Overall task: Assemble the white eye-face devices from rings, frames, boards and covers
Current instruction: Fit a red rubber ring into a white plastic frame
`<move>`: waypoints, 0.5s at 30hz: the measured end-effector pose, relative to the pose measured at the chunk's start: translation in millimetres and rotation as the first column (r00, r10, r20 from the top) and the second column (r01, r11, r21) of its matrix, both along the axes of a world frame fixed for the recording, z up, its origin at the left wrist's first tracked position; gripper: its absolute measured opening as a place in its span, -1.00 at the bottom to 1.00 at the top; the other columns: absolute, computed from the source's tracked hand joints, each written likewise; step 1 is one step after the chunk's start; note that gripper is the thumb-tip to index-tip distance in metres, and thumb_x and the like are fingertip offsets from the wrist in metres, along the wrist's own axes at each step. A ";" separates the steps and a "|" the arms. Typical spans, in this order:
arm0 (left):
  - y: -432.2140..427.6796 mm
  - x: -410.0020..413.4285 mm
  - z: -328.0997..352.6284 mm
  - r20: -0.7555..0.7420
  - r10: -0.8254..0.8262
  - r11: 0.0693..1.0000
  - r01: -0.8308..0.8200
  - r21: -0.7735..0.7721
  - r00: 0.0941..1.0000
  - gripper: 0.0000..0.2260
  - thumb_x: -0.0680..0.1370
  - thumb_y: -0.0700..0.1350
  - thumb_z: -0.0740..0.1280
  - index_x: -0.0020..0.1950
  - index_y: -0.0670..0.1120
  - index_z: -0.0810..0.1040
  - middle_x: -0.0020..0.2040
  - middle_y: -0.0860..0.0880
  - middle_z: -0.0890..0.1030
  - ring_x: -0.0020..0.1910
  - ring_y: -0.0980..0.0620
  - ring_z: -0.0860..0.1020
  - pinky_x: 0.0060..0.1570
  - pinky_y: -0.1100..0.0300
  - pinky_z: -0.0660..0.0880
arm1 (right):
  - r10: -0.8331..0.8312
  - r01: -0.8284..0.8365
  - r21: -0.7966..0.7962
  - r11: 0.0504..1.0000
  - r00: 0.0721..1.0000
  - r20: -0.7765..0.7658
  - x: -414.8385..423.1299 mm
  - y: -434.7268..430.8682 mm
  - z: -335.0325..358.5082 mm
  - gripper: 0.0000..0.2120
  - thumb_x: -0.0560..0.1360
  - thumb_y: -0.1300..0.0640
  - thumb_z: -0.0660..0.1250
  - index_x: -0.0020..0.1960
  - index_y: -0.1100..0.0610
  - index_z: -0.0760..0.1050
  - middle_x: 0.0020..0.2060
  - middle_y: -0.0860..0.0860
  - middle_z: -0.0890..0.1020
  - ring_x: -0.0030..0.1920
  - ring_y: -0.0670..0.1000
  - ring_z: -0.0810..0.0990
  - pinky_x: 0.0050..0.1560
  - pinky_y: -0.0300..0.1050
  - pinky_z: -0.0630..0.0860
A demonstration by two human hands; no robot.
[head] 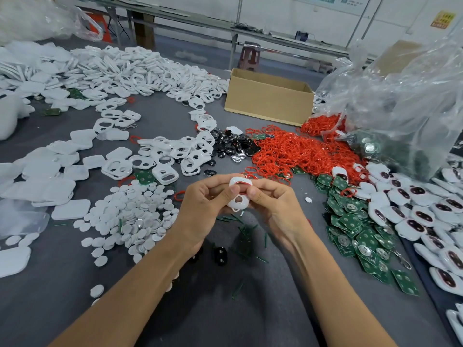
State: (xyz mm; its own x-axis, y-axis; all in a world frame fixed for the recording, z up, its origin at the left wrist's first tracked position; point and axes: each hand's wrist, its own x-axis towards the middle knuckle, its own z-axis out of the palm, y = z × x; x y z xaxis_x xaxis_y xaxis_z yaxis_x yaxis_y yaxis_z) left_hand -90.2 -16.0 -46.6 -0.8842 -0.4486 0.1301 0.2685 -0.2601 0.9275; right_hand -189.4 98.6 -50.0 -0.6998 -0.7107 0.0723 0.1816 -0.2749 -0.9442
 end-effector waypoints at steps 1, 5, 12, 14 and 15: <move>1.2 0.0 -0.2 -0.001 0.001 1.000 -0.001 -0.010 1.000 -0.82 0.43 -0.15 0.39 0.01 -0.05 0.66 -0.13 -0.05 0.73 -0.24 0.09 0.68 -0.24 0.28 0.60 | 0.007 -0.006 0.009 1.000 1.000 -0.007 0.1 1.1 1.7 -0.88 0.30 0.22 0.43 -0.18 0.20 0.68 -0.23 0.15 0.70 -0.26 0.06 0.67 -0.08 -0.03 0.62; 4.1 0.3 -0.3 -0.015 0.001 0.999 -0.001 -0.033 1.000 -0.85 0.49 -0.20 0.37 0.03 -0.07 0.64 -0.13 -0.03 0.73 -0.22 0.07 0.69 -0.24 0.30 0.59 | -0.030 0.035 0.070 0.997 0.997 -0.073 0.7 3.7 8.0 -0.83 0.30 0.22 0.40 -0.13 0.27 0.59 -0.30 0.11 0.69 -0.31 0.00 0.65 -0.22 -0.18 0.61; 2.1 -3.5 -4.5 0.027 0.092 0.992 -0.089 -0.086 0.995 -0.83 0.52 -0.25 0.38 0.05 -0.04 0.65 -0.10 -0.07 0.73 -0.14 0.03 0.68 -0.12 0.21 0.63 | -0.228 0.246 0.125 0.961 0.963 -0.142 7.7 -4.5 6.5 -0.87 0.40 0.39 0.40 -0.06 0.29 0.61 -0.26 0.14 0.68 -0.28 0.02 0.62 -0.11 -0.13 0.60; 0.4 -3.1 -3.9 0.004 0.071 0.995 -0.071 -0.068 0.997 -0.83 0.48 -0.20 0.39 0.05 -0.05 0.65 -0.10 -0.07 0.72 -0.15 0.05 0.68 -0.17 0.26 0.61 | -0.220 0.236 0.113 0.965 0.966 -0.133 7.4 -4.4 7.8 -0.87 0.40 0.40 0.39 -0.05 0.32 0.61 -0.27 0.15 0.68 -0.29 0.03 0.64 -0.11 -0.12 0.61; -0.1 -2.7 -3.9 -0.007 0.053 0.997 -0.053 -0.064 0.999 -0.82 0.46 -0.16 0.39 0.05 -0.05 0.65 -0.10 -0.06 0.73 -0.16 0.06 0.68 -0.18 0.28 0.59 | -0.193 0.204 0.100 0.974 0.975 -0.109 6.7 -2.8 9.0 -0.86 0.38 0.39 0.40 -0.06 0.33 0.61 -0.27 0.15 0.69 -0.29 0.04 0.65 -0.11 -0.11 0.62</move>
